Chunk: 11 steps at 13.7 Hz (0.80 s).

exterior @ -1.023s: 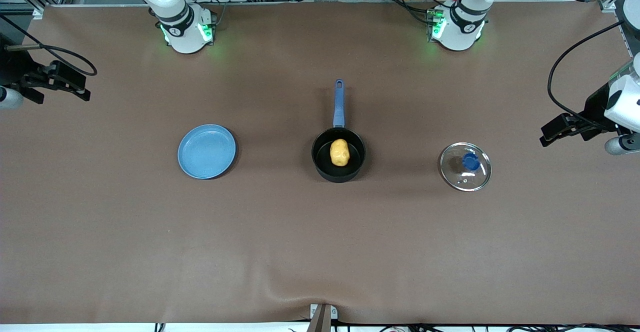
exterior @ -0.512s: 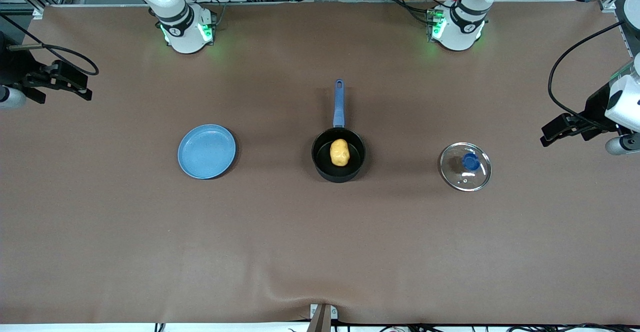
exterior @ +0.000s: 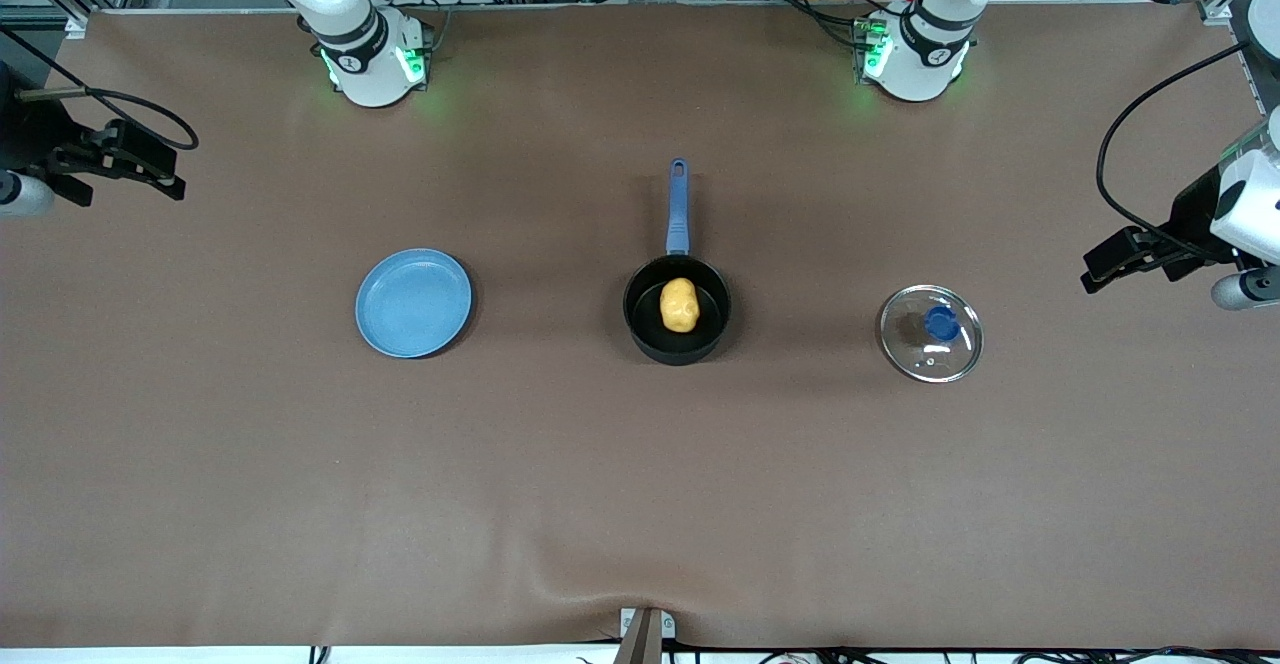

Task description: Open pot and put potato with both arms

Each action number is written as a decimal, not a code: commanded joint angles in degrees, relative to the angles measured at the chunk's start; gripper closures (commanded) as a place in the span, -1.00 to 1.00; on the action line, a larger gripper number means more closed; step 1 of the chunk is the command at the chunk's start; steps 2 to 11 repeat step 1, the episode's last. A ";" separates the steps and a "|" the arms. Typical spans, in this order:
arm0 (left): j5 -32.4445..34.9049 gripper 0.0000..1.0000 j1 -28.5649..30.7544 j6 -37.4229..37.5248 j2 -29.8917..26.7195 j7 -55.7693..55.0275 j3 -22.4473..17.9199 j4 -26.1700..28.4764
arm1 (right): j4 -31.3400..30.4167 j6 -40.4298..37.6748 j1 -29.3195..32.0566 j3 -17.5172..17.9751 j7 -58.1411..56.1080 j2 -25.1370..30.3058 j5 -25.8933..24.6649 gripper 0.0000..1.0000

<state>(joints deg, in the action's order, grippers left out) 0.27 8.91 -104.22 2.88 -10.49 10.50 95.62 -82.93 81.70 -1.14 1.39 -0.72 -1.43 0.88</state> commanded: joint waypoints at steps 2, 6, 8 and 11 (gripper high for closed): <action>-0.62 -1.00 0.05 1.12 -0.69 -1.02 -0.12 -0.35 | 1.63 -1.19 -0.18 -0.42 -0.86 -0.68 0.44 -1.00; -0.62 -1.00 0.05 1.12 -0.69 -1.02 -0.12 -0.35 | 1.63 -1.19 -0.18 -0.42 -0.86 -0.68 0.44 -1.00; -0.62 -1.00 0.05 1.12 -0.69 -1.02 -0.12 -0.35 | 1.63 -1.19 -0.18 -0.42 -0.86 -0.68 0.44 -1.00; -0.62 -1.00 0.05 1.12 -0.69 -1.02 -0.12 -0.35 | 1.63 -1.19 -0.18 -0.42 -0.86 -0.68 0.44 -1.00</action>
